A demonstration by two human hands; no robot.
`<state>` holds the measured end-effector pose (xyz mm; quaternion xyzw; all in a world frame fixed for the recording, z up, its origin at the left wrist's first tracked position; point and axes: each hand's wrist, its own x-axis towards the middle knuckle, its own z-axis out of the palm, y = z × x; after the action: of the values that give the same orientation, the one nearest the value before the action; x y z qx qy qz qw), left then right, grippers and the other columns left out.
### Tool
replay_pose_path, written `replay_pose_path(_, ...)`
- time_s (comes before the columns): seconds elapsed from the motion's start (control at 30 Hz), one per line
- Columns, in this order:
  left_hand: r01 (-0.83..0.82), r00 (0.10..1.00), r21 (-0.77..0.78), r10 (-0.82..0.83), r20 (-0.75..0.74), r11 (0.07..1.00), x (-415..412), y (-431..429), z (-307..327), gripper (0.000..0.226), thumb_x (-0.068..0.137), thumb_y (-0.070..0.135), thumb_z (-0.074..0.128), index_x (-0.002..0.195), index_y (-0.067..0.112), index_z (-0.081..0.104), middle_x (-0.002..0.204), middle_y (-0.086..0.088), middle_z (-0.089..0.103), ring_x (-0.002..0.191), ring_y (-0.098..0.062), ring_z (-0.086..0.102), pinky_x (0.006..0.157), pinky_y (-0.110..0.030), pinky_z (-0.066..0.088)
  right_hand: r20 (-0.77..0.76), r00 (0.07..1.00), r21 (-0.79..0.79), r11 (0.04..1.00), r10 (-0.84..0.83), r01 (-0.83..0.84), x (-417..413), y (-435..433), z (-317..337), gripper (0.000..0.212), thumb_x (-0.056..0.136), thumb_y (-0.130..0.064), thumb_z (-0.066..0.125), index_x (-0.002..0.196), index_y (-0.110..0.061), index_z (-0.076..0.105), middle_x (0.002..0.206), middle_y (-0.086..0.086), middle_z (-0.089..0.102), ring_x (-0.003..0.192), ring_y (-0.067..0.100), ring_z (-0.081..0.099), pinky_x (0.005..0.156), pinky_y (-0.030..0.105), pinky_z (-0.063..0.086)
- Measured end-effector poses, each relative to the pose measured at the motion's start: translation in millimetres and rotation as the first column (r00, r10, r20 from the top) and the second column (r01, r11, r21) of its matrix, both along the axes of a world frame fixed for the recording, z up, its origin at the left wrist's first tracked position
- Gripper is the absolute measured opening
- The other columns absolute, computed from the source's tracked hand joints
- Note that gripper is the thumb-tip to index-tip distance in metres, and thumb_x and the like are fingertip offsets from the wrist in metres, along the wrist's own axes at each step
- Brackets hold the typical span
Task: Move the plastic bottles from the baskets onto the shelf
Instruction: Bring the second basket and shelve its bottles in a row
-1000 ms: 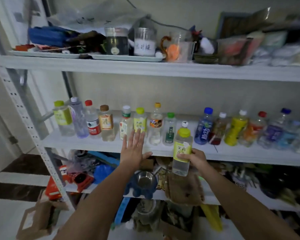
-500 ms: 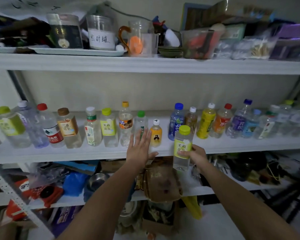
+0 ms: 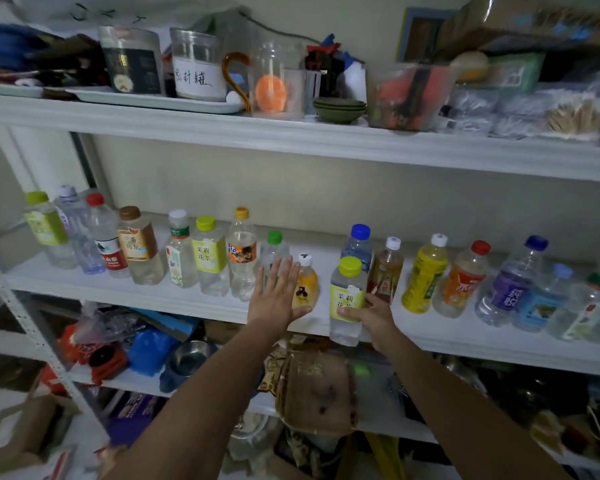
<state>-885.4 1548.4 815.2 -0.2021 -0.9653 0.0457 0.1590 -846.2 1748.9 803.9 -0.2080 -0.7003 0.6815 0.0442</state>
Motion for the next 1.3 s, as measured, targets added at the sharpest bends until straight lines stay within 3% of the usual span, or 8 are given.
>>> replay_pose_path(0.1, -0.022, 0.998, -0.025, 0.023, 0.054, 0.999, -7.1, -5.6, -2.6, 0.088, 0.090, 0.068, 0.019, 0.144, 0.015, -0.025, 0.152, -0.005, -0.029, 0.138, -0.022, -0.029, 0.111, -0.045, -0.019, -0.005, 0.998, 0.012, 0.998, 0.062, -0.062, -10.7, 0.6, -1.4, 0.046, 0.067, 0.000, 0.082, 0.109, -0.009, 0.064, 0.109, 0.009, 0.067, 0.100, 0.025, 0.063, 0.096, 0.043, 0.049)
replay_pose_path(0.2, -0.050, 0.998, -0.041, 0.052, 0.044, 0.998, -14.4, -11.9, -2.7, 0.088, 0.092, 0.068, 0.019, 0.147, 0.015, -0.024, 0.148, -0.004, -0.035, 0.140, -0.022, -0.030, 0.115, -0.046, -0.015, 0.001, 0.993, 0.002, 0.993, 0.118, -0.118, -19.6, 0.4, -1.7, 0.043, 0.068, -0.001, 0.082, 0.106, -0.012, 0.066, 0.108, 0.007, 0.069, 0.099, 0.023, 0.065, 0.095, 0.043, 0.050)
replay_pose_path(0.43, -0.050, 0.997, -0.055, 0.053, 0.049, 0.997, -32.1, -13.8, 2.5, 0.088, 0.092, 0.069, 0.020, 0.149, 0.015, -0.021, 0.157, -0.006, -0.026, 0.137, -0.021, -0.032, 0.116, -0.046, -0.012, -0.045, 0.985, -0.032, 0.985, 0.169, -0.171, -38.7, 0.1, 12.6, 0.041, 0.068, 0.007, 0.078, 0.103, -0.009, 0.065, 0.105, 0.010, 0.069, 0.089, 0.020, 0.066, 0.081, 0.034, 0.053)
replay_pose_path(0.67, -0.048, 0.998, -0.063, 0.051, 0.048, 0.997, -39.0, -26.4, -0.3, 0.088, 0.091, 0.070, 0.019, 0.144, 0.016, -0.026, 0.152, -0.005, -0.031, 0.136, -0.021, -0.033, 0.114, -0.046, -0.017, -0.071, 0.991, -0.072, 0.990, 0.116, -0.121, -51.8, -1.0, 0.3, 0.043, 0.066, 0.008, 0.079, 0.096, -0.019, 0.063, 0.107, 0.009, 0.068, 0.100, 0.026, 0.064, 0.095, 0.045, 0.050)
replay_pose_path(0.83, -0.059, 0.995, -0.071, 0.064, 0.079, 0.996, -39.2, -38.3, -5.7, 0.087, 0.092, 0.069, 0.019, 0.144, 0.016, -0.028, 0.156, -0.005, -0.028, 0.137, -0.022, -0.033, 0.119, -0.050, -0.009, -0.083, 0.993, -0.079, 0.992, 0.088, -0.094, -55.4, -2.3, -7.1, 0.038, 0.072, 0.005, 0.076, 0.096, -0.020, 0.061, 0.105, 0.006, 0.066, 0.099, 0.023, 0.062, 0.096, 0.041, 0.048)
replay_pose_path(1.07, -0.061, 0.993, -0.089, 0.070, 0.092, 0.994, -35.2, -47.6, -6.9, 0.088, 0.093, 0.069, 0.020, 0.141, 0.016, -0.031, 0.152, -0.004, -0.033, 0.135, -0.021, -0.034, 0.113, -0.046, -0.018, -0.098, 0.992, -0.053, 0.995, 0.076, -0.082, -61.5, -1.9, -10.6, 0.038, 0.075, 0.003, 0.074, 0.103, -0.018, 0.059, 0.108, 0.007, 0.064, 0.100, 0.023, 0.061, 0.094, 0.039, 0.048)
replay_pose_path(1.2, -0.071, 0.992, -0.107, 0.082, 0.098, 0.992, -33.6, -48.7, -7.6, 0.087, 0.093, 0.069, 0.018, 0.139, 0.016, -0.033, 0.147, -0.004, -0.037, 0.143, -0.024, -0.026, 0.114, -0.047, -0.017, -0.068, 0.991, 0.028, 0.993, 0.117, -0.115, -61.8, -1.6, -8.9, 0.045, 0.077, -0.003, 0.075, 0.117, -0.013, 0.057, 0.111, 0.006, 0.063, 0.099, 0.021, 0.061, 0.091, 0.036, 0.048)
replay_pose_path(1.3, -0.065, 0.991, -0.093, 0.075, 0.107, 0.994, -33.5, -46.9, -10.1, 0.088, 0.092, 0.069, 0.019, 0.140, 0.016, -0.033, 0.148, -0.005, -0.036, 0.144, -0.025, -0.024, 0.114, -0.047, -0.016, -0.012, 0.987, 0.202, 0.967, 0.160, -0.154, -60.4, 3.6, -8.7, 0.051, 0.074, -0.007, 0.079, 0.120, -0.010, 0.058, 0.114, 0.006, 0.065, 0.100, 0.021, 0.061, 0.090, 0.036, 0.049)
